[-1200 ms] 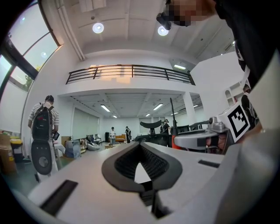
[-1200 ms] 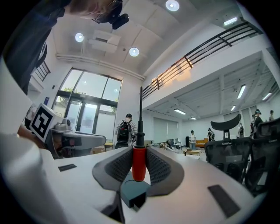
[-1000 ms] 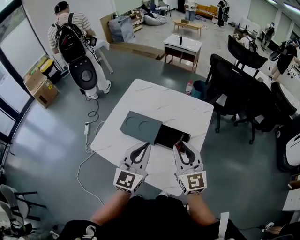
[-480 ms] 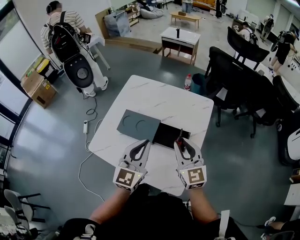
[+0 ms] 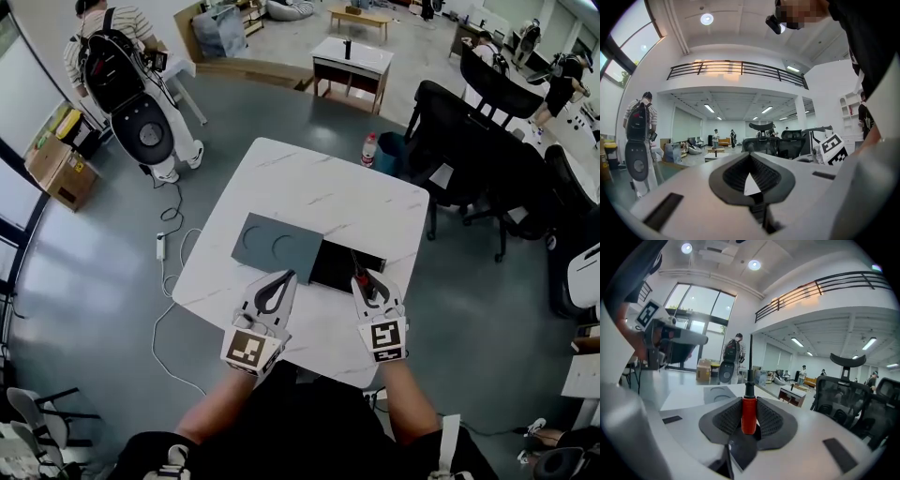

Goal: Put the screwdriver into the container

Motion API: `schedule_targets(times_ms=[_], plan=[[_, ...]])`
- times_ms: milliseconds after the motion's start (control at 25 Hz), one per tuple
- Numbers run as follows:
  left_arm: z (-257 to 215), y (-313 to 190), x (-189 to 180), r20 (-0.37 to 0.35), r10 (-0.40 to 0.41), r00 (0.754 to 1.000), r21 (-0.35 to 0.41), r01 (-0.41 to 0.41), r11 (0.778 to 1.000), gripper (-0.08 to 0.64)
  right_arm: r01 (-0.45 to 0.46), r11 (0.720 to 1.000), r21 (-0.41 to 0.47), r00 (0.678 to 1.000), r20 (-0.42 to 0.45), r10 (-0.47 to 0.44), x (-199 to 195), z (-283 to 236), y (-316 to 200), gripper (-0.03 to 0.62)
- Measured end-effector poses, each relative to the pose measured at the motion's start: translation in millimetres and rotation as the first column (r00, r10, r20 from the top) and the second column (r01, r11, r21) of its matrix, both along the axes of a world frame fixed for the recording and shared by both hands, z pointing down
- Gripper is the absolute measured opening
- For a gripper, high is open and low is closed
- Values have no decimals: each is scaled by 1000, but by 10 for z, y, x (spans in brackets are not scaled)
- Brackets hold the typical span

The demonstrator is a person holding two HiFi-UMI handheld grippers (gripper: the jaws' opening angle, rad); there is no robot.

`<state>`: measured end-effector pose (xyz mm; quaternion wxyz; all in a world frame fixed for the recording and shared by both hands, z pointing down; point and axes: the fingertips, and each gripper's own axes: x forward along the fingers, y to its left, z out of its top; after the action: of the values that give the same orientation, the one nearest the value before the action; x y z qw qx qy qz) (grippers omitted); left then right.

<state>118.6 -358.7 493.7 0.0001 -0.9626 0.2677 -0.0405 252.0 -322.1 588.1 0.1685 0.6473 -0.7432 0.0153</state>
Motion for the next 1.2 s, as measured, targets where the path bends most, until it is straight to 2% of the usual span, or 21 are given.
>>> schedule_targets(times_ms=[120,200,320,400,480,640,760,920,1040,1200], plan=[[32,-74,-56,-2,-13,1000,-47,12,999,5,5,996,-93,999,-39,-9,36,300,-75,109],[38,-128,-101,-9,-17,1000,-45,16,999,5,4,986,-164,996,-86,-18,98,520,-136,109],[82,-177,-168,-5,-10,1000,-40,10,999,5,2,959,-285,985,-165,-51,182,863,-200,108],[133,-194,-206,-8,-8,1000,-48,7,999,5,17,931,-364,969,-223,-104,221,1065,-234,109],[194,-217,-250,-8,-22,1000,-86,22,996,5,33,894,-447,946,-276,-172,251,1240,-266,109],[211,-230,-277,-16,-17,1000,-85,16,996,5,57,794,-605,890,-330,-314,278,1566,-253,108],[226,-218,-283,-20,-13,1000,-100,10,995,5,56,723,-689,861,-333,-384,315,1738,-249,109],[267,-222,-311,-19,-13,1000,-116,10,993,5,33,614,-789,821,-329,-467,378,1932,-225,109],[265,-241,-345,-25,-21,999,-134,17,991,5,10,565,-825,793,-338,-507,399,2037,-243,109],[225,-254,-397,-34,-18,999,-111,14,994,5,-6,513,-859,789,-319,-525,365,2110,-226,109]])
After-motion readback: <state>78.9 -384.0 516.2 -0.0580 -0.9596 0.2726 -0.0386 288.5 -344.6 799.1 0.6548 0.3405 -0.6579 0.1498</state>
